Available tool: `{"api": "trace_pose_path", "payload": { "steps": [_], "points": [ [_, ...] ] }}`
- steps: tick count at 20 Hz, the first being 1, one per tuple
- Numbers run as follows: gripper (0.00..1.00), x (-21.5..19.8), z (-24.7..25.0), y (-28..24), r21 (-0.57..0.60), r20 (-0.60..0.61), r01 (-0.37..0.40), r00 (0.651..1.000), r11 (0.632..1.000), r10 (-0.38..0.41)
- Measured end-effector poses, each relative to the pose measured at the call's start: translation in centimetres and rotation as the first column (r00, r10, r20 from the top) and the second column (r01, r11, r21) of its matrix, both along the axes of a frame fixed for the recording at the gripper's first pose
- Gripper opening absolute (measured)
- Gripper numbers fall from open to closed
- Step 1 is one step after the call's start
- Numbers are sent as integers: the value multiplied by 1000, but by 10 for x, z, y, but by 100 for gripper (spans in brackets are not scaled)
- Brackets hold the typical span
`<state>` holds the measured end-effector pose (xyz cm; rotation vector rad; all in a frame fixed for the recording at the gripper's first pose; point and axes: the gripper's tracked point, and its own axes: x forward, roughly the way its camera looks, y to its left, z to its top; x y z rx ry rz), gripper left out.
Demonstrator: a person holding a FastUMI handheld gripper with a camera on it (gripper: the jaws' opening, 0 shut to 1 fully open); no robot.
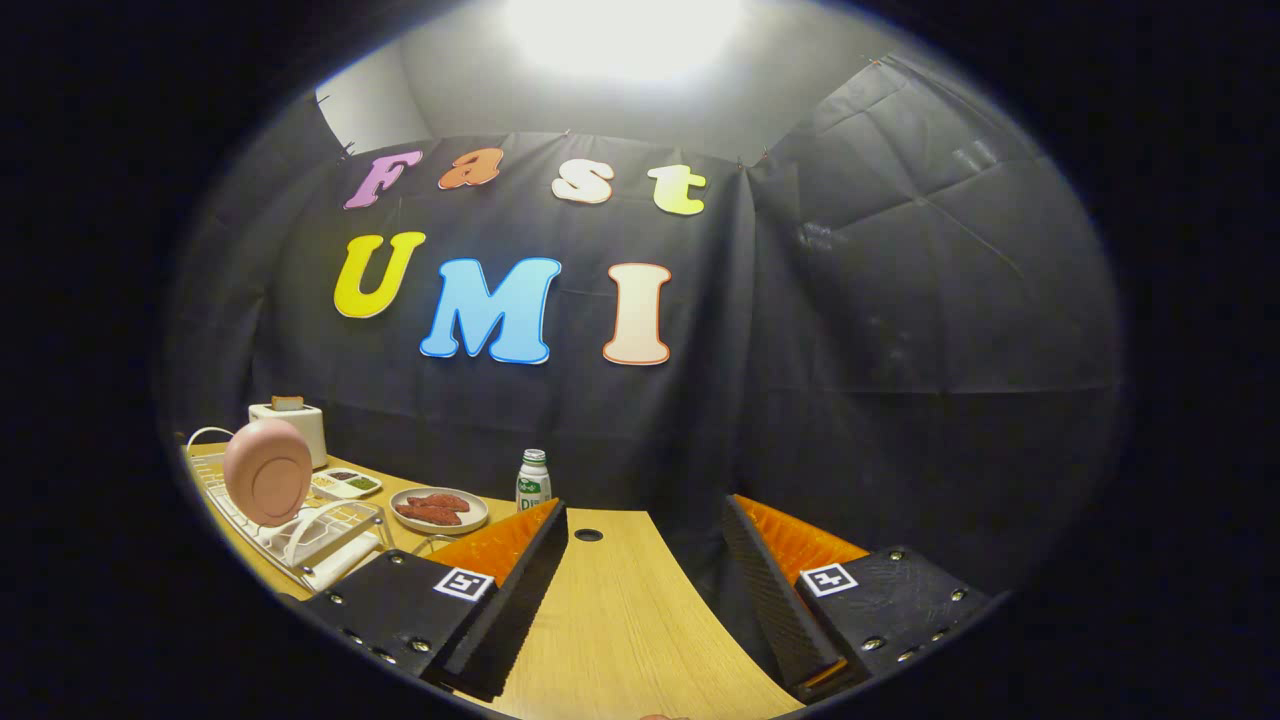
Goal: Take the plate from the dish rack, then take the spoon from the basket and place it into the plate.
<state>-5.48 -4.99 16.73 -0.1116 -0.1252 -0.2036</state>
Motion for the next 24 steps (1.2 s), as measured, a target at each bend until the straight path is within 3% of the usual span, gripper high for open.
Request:
{"api": "trace_pose_path", "payload": {
  "steps": [4, 11, 16, 24],
  "points": [
    [96, -27, 21, 55, 40, -16, -42, 999, 998, 42],
    [96, -36, 61, 170, 63, -20, -260, 965, 963, 262],
    [96, -13, 80, 236, 68, -35, -386, 921, 920, 389],
    [96, 45, 85, 314, 91, -161, -487, 854, 869, 495]
  ]
}}
